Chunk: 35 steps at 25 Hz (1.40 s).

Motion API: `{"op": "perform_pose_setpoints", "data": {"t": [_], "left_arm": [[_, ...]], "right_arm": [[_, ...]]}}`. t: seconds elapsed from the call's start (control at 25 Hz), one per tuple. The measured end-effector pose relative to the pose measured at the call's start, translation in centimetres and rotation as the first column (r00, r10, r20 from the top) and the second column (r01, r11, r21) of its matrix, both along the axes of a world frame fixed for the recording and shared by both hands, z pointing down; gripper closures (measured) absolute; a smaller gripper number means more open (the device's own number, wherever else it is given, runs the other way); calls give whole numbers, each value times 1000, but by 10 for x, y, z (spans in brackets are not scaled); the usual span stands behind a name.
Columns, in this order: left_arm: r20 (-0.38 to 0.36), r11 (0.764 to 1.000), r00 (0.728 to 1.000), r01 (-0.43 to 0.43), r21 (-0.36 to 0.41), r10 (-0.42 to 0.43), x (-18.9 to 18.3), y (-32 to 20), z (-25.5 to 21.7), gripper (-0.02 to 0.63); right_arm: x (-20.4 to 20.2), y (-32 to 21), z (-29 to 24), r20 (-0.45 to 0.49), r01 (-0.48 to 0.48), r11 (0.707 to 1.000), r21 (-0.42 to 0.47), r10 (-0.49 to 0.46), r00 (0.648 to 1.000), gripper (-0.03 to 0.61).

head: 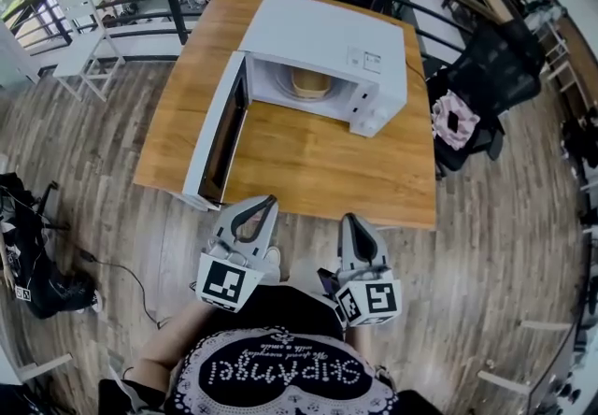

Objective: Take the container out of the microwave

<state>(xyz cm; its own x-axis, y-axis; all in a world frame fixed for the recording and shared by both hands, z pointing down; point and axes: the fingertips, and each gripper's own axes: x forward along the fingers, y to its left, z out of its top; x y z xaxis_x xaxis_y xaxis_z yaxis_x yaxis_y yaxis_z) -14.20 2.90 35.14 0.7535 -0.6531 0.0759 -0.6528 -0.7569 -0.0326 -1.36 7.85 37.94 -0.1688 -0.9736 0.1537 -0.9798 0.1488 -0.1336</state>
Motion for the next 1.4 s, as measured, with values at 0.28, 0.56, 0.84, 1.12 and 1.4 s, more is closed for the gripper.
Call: {"op": "perform_pose_setpoints", "data": {"t": [0.28,0.56,0.84,1.12,1.4], "left_arm": [[19,1000,1000,-10,-29,11,3,-7,15,586],[20,999,1000,16,-51,-15,5,-28,21,586],[16,996,998,58,-74,-57,16,-59,21,586],[12,989,992,128,-71,-127,34,-98,19,586],[19,980,983,183,-74,-182,57,-128,24,586]], "right_arm": [[0,-11,7,8,2,1000,-11,-2,1000,543],[2,-32,16,23,25,999,-39,-24,999,543],[18,-71,14,16,65,997,-45,-64,998,543],[41,-115,13,18,116,992,-41,-115,993,543],[72,-152,14,10,164,986,-41,-164,986,543]]}}
